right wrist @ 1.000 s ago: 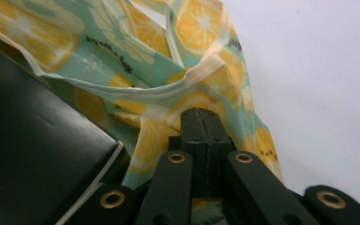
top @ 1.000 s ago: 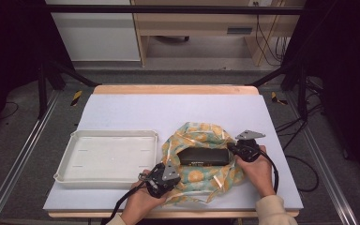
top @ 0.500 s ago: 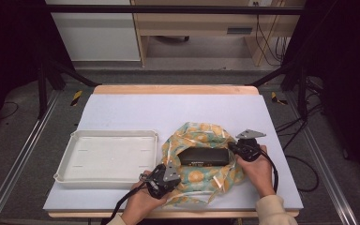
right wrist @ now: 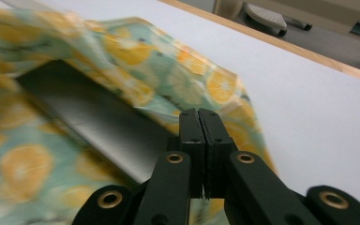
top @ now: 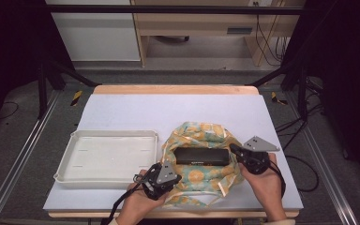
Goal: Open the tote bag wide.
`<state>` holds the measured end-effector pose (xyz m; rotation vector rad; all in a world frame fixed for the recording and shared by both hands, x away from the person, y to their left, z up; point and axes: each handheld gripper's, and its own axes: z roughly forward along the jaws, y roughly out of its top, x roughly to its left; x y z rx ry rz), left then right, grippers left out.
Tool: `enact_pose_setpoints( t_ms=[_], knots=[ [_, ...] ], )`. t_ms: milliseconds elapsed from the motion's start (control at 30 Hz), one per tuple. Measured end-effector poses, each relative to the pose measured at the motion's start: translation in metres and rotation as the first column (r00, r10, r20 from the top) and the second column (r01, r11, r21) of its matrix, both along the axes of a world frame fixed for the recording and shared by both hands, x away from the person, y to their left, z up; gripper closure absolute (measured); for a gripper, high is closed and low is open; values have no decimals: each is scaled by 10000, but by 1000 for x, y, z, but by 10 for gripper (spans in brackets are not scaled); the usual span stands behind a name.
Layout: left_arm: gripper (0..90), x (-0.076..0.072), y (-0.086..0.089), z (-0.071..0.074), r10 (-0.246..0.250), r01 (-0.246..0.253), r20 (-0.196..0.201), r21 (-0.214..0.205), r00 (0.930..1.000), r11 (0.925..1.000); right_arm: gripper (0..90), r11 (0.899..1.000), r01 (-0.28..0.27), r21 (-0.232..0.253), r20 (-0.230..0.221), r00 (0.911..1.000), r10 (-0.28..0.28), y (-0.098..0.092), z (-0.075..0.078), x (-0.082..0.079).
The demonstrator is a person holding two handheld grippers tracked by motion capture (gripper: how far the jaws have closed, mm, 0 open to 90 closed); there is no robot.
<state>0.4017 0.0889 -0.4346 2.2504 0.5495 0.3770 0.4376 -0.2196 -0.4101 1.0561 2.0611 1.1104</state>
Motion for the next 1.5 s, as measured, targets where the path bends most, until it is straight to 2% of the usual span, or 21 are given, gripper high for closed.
enact_pose_setpoints(
  t_ms=[33, 67, 133, 167, 333, 400, 433, 467, 500, 600, 633, 667, 700, 800, 833, 1067, 1200, 1267, 1333, 1367, 1500],
  knots=[
    [900, 0, 0, 12, -121, 122, 94, -121, 9999, 9999, 894, 9998, -190, -13, 3, 9998, 190, 6, 1, -15],
    [900, 1, -1, 19, -44, 45, 312, -54, 9995, 10000, 894, 9994, -337, -60, 18, 9994, 337, 10, -1, -21],
    [900, 3, -1, 25, -141, 143, 312, -51, 9994, 9999, 893, 9987, -485, -169, 42, 9988, 486, 13, -4, -26],
    [900, 9, -3, 37, -124, 126, 537, -39, 9985, 9999, 893, 9975, -589, -397, 88, 9982, 593, 17, -11, -33],
    [900, 33, -10, 60, -83, 56, 950, 292, 9954, 9996, 896, 9986, -516, -72, -325, 9982, 513, 16, -29, -35],
    [900, 38, -11, 63, -42, 15, 1009, 275, 9949, 9996, 899, 9985, -549, -58, -517, 9972, 545, 17, -34, -35],
    [900, 48, -12, 65, 11, -35, 954, 253, 9954, 9997, 899, 9982, -599, -62, -658, 9961, 594, 18, -38, -35],
    [900, 48, -12, 65, 11, -35, 954, 253, 9954, 9997, 899, 9982, -599, -62, -658, 9961, 594, 18, -38, -35],
    [900, 59, -14, 62, 73, -94, 662, 311, 9978, 9995, 899, 9971, -735, -205, -887, 9935, 714, 22, -43, -33],
    [900, 67, -16, 56, 175, -209, 592, 585, 9981, 9981, 899, 9957, -863, -346, -1027, 9913, 824, 26, -48, -31],
    [900, 75, -18, 49, 329, -386, 568, 1038, 9978, 9938, 899, 9955, -882, -357, -1067, 9907, 839, 27, -49, -30],
    [900, 75, -18, 49, 329, -386, 568, 1038, 9978, 9938, 899, 9950, -918, -396, -1143, 9896, 868, 29, -50, -29],
    [900, 84, -19, 41, 628, -715, 642, 1430, 9960, 9871, 899, 9948, -938, -391, -1223, 9885, 884, 30, -51, -28],
    [900, 92, -16, 36, 840, -915, 545, 1536, 9950, 9839, 898, 9947, -986, -301, -1432, 9853, 933, 33, -54, -26],
    [900, 96, -13, 32, 1019, -1112, 609, 1752, 9929, 9782, 898, 9926, -1117, -477, -1516, 9830, 1033, 35, -56, -26],
    [900, 104, -1, 20, 1411, -1456, 382, 1731, 9893, 9741, 898, 9904, -1245, -595, -1659, 9796, 1132, 37, -59, -25],
    [900, 111, 4, 13, 1617, -1625, 198, 1941, 9866, 9674, 898, 9884, -1305, -779, -1825, 9765, 1145, 38, -61, -25],
    [900, 113, 4, 12, 1652, -1657, 187, 1939, 9861, 9669, 899, 9887, -1299, -742, -1877, 9756, 1141, 38, -62, -25],
    [900, 116, 3, 8, 1701, -1686, 106, 2083, 9854, 9634, 900, 9885, -1304, -766, -1938, 9745, 1135, 37, -62, -25],
    [900, 119, 2, 4, 1750, -1701, -16, 2262, 9846, 9591, 900, 9875, -1329, -843, -1933, 9744, 1146, 37, -63, -25],
    [900, 121, 2, -1, 1780, -1692, -163, 2353, 9839, 9571, 900, 9875, -1316, -873, -2061, 9722, 1113, 36, -65, -25]
  ],
)
